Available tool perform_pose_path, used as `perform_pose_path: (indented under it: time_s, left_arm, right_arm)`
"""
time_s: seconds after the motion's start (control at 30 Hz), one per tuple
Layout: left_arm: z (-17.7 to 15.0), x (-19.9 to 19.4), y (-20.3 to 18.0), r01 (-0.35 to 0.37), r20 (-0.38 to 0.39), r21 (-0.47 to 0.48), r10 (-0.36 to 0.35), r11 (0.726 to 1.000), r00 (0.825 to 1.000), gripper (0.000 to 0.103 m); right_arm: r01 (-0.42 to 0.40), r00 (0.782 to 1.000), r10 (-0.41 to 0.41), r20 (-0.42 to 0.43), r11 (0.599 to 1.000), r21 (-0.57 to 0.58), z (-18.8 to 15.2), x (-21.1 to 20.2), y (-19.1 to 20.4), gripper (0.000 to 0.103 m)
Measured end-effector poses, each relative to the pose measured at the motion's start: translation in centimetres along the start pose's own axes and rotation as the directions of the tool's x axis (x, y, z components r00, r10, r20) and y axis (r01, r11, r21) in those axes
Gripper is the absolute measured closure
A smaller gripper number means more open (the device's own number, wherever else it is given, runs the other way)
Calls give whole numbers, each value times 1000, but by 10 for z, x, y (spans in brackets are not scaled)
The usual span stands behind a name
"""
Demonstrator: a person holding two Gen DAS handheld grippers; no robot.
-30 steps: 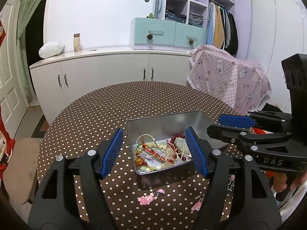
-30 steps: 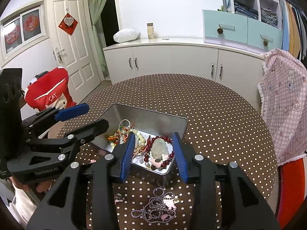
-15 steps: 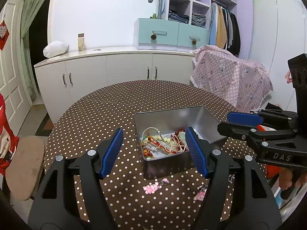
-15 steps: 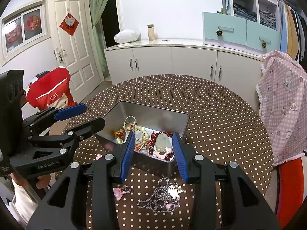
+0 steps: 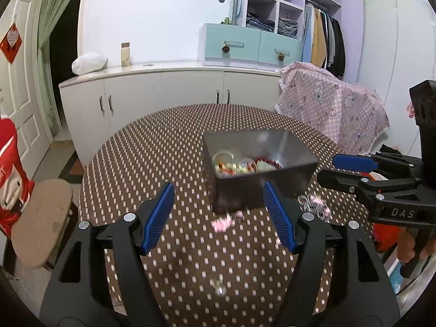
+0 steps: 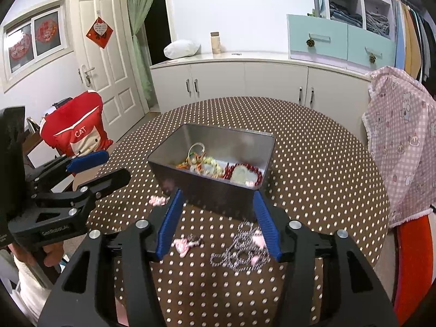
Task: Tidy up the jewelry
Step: 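Raise both grippers out of the box and move toward the remaining charms, then grasp the silver bead charm with the left gripper while the right grasps a pink bunny charm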
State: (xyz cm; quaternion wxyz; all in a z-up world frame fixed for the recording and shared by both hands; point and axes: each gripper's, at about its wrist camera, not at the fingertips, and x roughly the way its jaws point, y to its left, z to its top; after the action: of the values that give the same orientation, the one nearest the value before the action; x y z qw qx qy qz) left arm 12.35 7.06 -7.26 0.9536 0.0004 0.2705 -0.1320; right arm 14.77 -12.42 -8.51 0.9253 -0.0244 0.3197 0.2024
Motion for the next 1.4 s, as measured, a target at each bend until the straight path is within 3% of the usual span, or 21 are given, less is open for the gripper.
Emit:
perform_pose_path:
  time_s: [0.57,0.6,0.77,0.83,1.03,1.2,1.4]
  left_arm:
    - [-62,-11,-5,13,-95,-27,-15,1000,995,36]
    - [-65,-10,-4,14,-99,-27,-16,1000,995,38]
    - [-77,-5,-7,15,-126,-18,-17,1000,992,69]
    - [-80,-4,-6,9,-114,-6,-9,1000,993,70]
    - [-81,-5,-3,-23,-103,-9,22,1000,994,92]
    - [-80,-6,1,-37,-80,-22,35,999,996,92]
    - [-76,-14,0,5,-7,-42,-6,999,1000,92]
  right_arm:
    - [-19,997,20,-73,1000,17,-38,4,18,48]
    - [-21,997,22,-76,1000,17,-40,4,18,48]
    - [-23,996,24,-89,1000,22,-44,6,20,48]
    - [-25,995,27,-93,999,21,-45,7,21,48]
    - [-32,994,33,-101,999,11,-48,9,24,48]
    - [-33,994,33,-108,999,-3,-50,13,28,48]
    - [-66,992,63,-108,997,-28,-50,17,32,48]
